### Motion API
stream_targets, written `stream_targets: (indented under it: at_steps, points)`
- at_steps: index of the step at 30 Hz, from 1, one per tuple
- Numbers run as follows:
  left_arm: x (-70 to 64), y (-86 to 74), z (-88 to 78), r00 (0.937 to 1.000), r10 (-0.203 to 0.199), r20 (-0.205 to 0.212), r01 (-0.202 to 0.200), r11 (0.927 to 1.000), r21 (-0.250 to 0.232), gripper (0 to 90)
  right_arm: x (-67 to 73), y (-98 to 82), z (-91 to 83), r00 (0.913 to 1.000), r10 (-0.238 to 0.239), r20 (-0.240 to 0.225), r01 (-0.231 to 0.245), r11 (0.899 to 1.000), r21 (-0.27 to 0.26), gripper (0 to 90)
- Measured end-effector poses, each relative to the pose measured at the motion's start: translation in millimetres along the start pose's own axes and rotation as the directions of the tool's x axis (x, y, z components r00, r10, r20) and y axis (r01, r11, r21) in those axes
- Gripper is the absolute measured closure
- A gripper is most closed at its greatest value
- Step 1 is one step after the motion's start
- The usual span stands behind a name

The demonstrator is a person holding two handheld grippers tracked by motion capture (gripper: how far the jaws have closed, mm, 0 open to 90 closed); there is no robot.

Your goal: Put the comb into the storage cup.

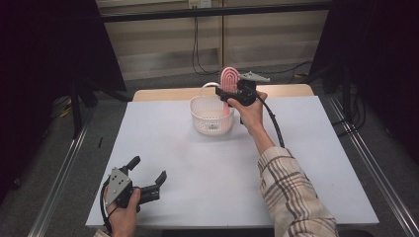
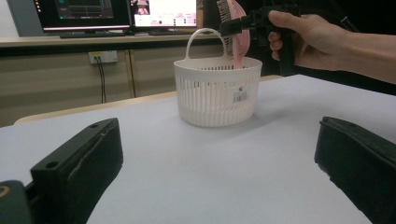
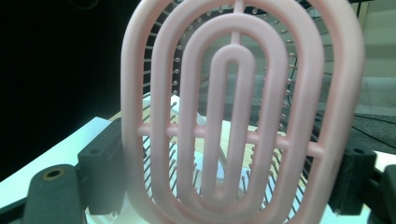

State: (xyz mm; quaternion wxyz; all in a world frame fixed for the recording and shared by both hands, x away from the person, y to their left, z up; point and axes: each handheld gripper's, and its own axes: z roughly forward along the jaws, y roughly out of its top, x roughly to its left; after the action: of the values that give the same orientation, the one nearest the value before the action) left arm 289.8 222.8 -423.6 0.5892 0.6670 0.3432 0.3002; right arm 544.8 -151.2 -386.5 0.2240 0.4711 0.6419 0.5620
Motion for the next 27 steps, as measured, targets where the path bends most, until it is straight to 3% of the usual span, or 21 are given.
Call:
stream_targets:
  at_steps: [19, 27]
  points:
    - [-0.7, 0.0, 0.7, 1.0, 0.0, -0.001, 0.0, 1.0, 0.001, 1.1, -4.5, 2.3, 0.3, 0.9999, 0.007, 0.01, -0.007, 1.0, -0.008, 14.7]
    - [-0.6, 0.0, 0.8, 1.0, -0.001, -0.001, 0.001, 1.0, -0.001, 1.1, -2.7, 3.1, -0.7, 0.9993, -0.004, 0.036, 0.004, 1.0, -0.011, 4.2]
